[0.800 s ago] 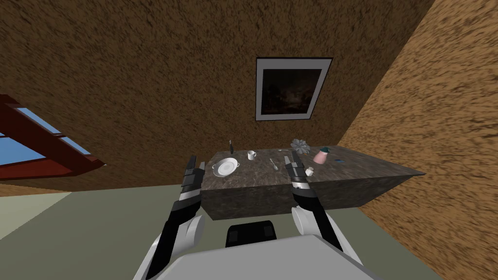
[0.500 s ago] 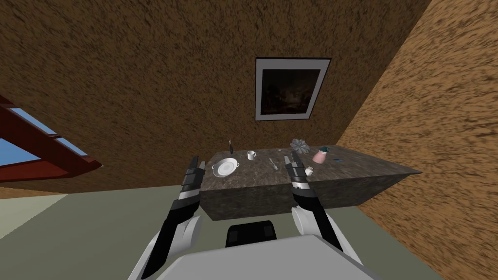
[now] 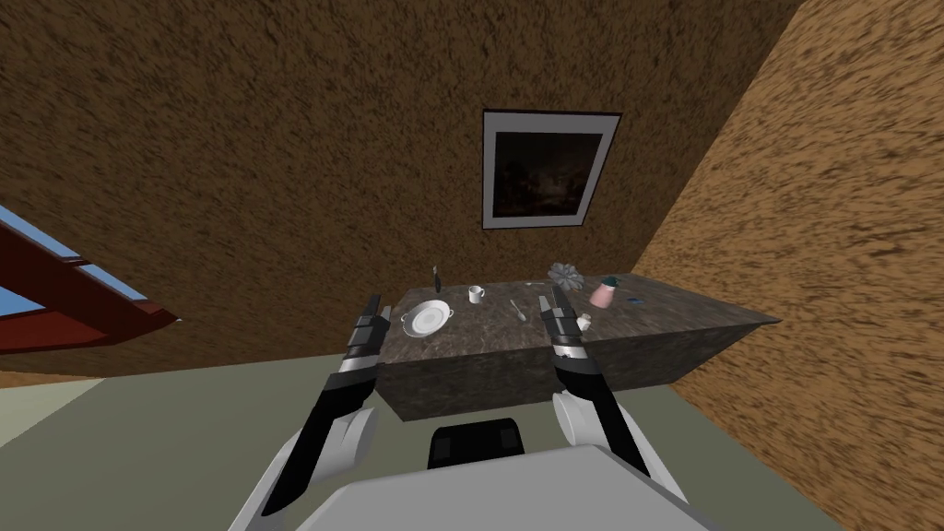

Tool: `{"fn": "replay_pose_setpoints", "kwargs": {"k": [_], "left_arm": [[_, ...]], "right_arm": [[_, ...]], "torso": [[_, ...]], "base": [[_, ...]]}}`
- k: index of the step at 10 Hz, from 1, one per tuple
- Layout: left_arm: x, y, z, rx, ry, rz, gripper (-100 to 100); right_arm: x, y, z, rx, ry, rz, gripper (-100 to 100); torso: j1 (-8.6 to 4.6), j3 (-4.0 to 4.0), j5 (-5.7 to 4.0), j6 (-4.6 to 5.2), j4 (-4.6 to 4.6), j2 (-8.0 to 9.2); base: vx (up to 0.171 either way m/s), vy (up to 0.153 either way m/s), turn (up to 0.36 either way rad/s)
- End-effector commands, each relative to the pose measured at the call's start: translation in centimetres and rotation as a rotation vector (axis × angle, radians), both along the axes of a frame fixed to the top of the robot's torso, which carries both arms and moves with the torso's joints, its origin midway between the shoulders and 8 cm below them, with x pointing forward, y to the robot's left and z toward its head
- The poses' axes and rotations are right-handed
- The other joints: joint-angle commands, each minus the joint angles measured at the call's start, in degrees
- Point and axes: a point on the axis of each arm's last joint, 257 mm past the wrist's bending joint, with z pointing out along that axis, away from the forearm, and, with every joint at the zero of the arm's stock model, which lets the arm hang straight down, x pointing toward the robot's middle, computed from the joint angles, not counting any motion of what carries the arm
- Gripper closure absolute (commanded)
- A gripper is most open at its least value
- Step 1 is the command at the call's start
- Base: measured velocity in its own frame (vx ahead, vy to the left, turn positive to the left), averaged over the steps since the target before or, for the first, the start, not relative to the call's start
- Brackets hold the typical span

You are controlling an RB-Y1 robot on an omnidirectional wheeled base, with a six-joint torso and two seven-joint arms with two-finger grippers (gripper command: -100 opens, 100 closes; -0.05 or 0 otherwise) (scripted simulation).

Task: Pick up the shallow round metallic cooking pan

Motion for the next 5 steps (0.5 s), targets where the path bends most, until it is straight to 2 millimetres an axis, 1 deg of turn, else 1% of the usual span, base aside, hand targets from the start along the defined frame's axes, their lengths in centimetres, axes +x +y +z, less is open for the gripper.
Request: {"fn": "replay_pose_setpoints", "kwargs": {"k": [1, 5], "left_arm": [[0.6, 0.3, -0.4, -0.012, 0.034, -0.006, -100], [1.8, 1.2, -1.2, -0.054, 0.097, -0.013, -100]], "right_arm": [[0.0, 0.0, 0.0, 0.000, 0.000, 0.000, 0], [0.0, 0.0, 0.0, 0.000, 0.000, 0.000, 0]], "torso": [[0.00, 0.00, 0.00, 0.00, 0.00, 0.00], [0.01, 0.00, 0.00, 0.01, 0.00, 0.00]], "base": [[0.004, 0.031, -0.059], [0.000, 0.036, -0.063]]}}
